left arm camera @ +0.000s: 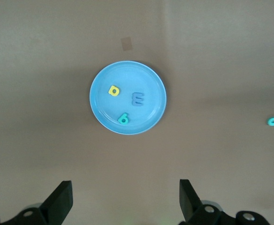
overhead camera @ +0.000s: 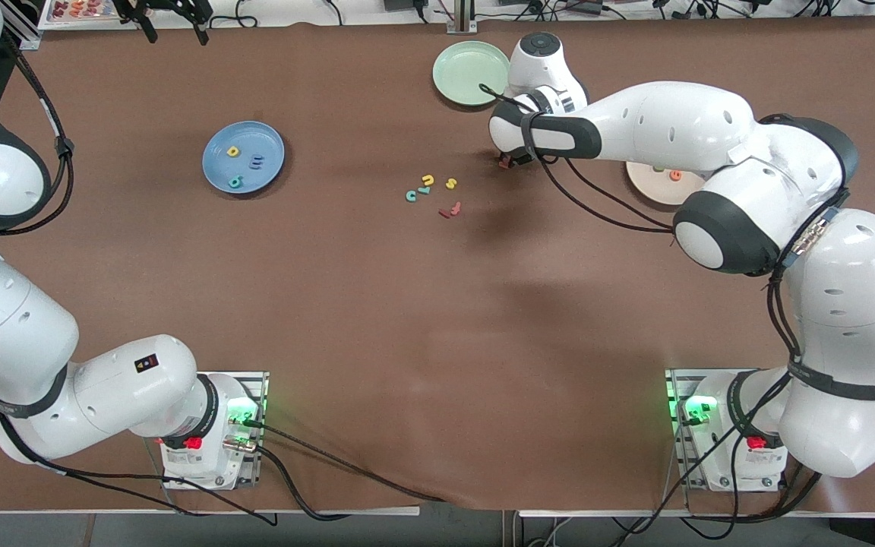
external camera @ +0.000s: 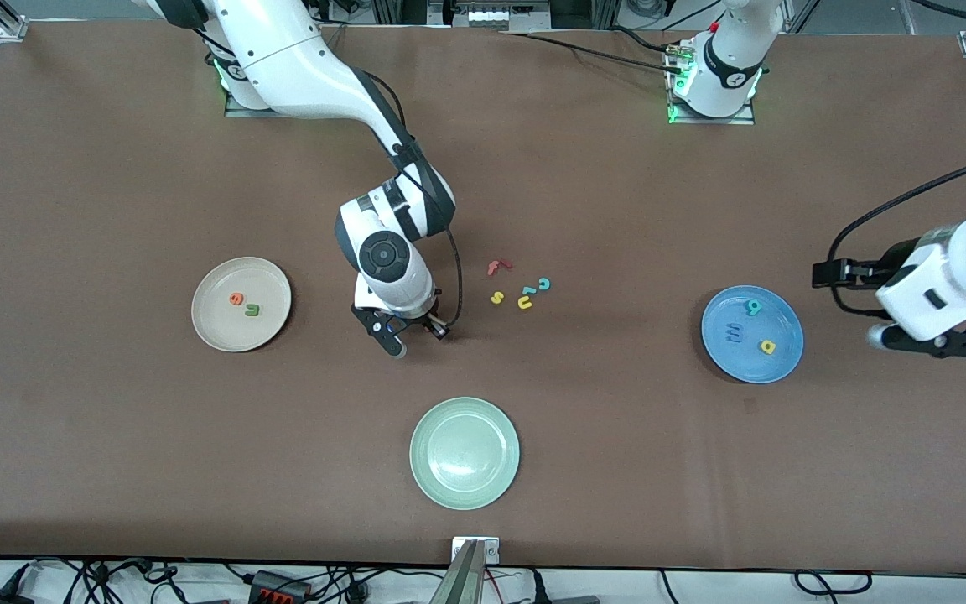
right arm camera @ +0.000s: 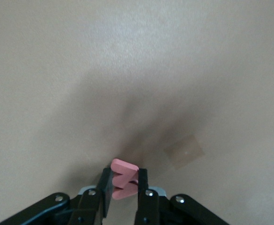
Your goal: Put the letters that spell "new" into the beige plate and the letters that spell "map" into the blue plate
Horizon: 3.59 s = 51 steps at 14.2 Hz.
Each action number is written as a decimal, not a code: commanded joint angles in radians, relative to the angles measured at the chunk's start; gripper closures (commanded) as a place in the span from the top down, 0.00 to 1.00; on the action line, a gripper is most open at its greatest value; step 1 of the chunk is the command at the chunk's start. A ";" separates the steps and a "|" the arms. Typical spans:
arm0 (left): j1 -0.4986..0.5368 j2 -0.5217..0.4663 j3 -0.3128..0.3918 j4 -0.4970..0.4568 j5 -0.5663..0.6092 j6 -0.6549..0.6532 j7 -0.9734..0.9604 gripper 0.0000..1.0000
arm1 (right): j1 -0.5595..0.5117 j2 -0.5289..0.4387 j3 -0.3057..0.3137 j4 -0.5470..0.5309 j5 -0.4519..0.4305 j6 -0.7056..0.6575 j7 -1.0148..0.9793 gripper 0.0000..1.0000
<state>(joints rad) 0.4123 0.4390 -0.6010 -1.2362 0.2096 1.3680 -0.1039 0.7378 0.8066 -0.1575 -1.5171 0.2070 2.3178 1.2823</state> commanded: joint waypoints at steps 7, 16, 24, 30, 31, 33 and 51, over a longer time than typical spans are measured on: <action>-0.401 -0.371 0.573 -0.302 -0.239 0.200 0.085 1.00 | -0.023 -0.110 -0.218 -0.014 -0.029 -0.377 -0.544 0.18; -0.428 -0.459 0.616 -0.468 -0.208 0.330 0.130 1.00 | -0.092 -0.288 -0.365 -0.345 -0.031 -0.391 -1.038 0.18; -0.429 -0.459 0.609 -0.460 -0.207 0.349 0.055 1.00 | -0.104 -0.284 -0.376 -0.448 -0.006 -0.308 -1.107 0.22; -0.429 -0.464 0.600 -0.460 -0.208 0.335 0.070 1.00 | -0.103 -0.317 -0.378 -0.462 0.037 -0.299 -1.104 1.00; -0.429 -0.464 0.600 -0.459 -0.208 0.335 0.084 1.00 | -0.098 -0.339 -0.379 -0.445 0.037 -0.319 -1.091 1.00; -0.429 -0.464 0.599 -0.459 -0.208 0.335 0.096 1.00 | -0.106 -0.362 -0.389 -0.353 0.035 -0.421 -1.091 1.00; -0.431 -0.460 0.595 -0.447 -0.210 0.299 0.099 1.00 | -0.506 -0.561 -0.084 0.094 -0.122 -0.675 -1.138 1.00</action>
<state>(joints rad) -0.0147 -0.0043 -0.0047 -1.6767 -0.0061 1.6801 -0.0178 0.3082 0.3114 -0.3273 -1.4120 0.1337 1.6515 0.1743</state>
